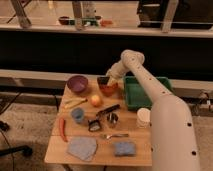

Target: Place eraser in red bowl

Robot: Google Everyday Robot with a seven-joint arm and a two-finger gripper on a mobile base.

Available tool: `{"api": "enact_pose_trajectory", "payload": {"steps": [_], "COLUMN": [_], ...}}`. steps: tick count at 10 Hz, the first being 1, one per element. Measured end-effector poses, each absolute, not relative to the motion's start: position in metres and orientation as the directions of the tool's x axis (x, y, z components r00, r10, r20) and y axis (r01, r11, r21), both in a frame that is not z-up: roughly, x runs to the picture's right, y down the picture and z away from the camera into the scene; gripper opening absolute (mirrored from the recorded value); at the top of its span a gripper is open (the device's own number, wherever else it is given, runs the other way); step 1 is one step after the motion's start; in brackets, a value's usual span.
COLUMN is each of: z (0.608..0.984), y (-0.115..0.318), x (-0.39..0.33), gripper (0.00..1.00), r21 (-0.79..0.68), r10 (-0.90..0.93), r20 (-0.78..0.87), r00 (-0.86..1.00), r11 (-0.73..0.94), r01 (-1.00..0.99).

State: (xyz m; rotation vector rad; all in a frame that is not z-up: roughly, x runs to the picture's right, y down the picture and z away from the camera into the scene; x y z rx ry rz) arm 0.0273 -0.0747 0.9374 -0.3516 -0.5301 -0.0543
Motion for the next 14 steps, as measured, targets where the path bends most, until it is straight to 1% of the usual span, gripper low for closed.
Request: {"api": "enact_pose_trajectory", "payload": {"steps": [2, 3, 4, 6, 7, 8, 9, 10, 14], "z": [0.9392, 0.9400, 0.9397, 0.9400, 0.9400, 0.9401, 0.9404, 0.9403, 0.9404], "y": [-0.0829, -0.0822, -0.0826, -0.0823, -0.0823, -0.0822, -0.0818, -0.0819, -0.0819], "x": [0.0279, 0.0266, 0.0268, 0.0284, 0.0285, 0.0286, 0.0286, 0.0285, 0.0286], "gripper": [0.14, 0.17, 0.22, 0.45, 0.55, 0.63, 0.75, 0.79, 0.80], "r21": [-0.312, -0.314, -0.313, -0.314, -0.314, -0.314, -0.314, -0.314, -0.314], "r10": [0.032, 0.032, 0.031, 0.032, 0.032, 0.032, 0.032, 0.032, 0.032], "r20": [0.495, 0.496, 0.496, 0.494, 0.494, 0.494, 0.494, 0.494, 0.494], "r00": [0.868, 0.868, 0.868, 0.869, 0.869, 0.869, 0.869, 0.869, 0.869], "r11": [0.939, 0.938, 0.939, 0.939, 0.939, 0.939, 0.938, 0.938, 0.938], "r01": [0.143, 0.145, 0.145, 0.144, 0.144, 0.143, 0.143, 0.144, 0.144]}}
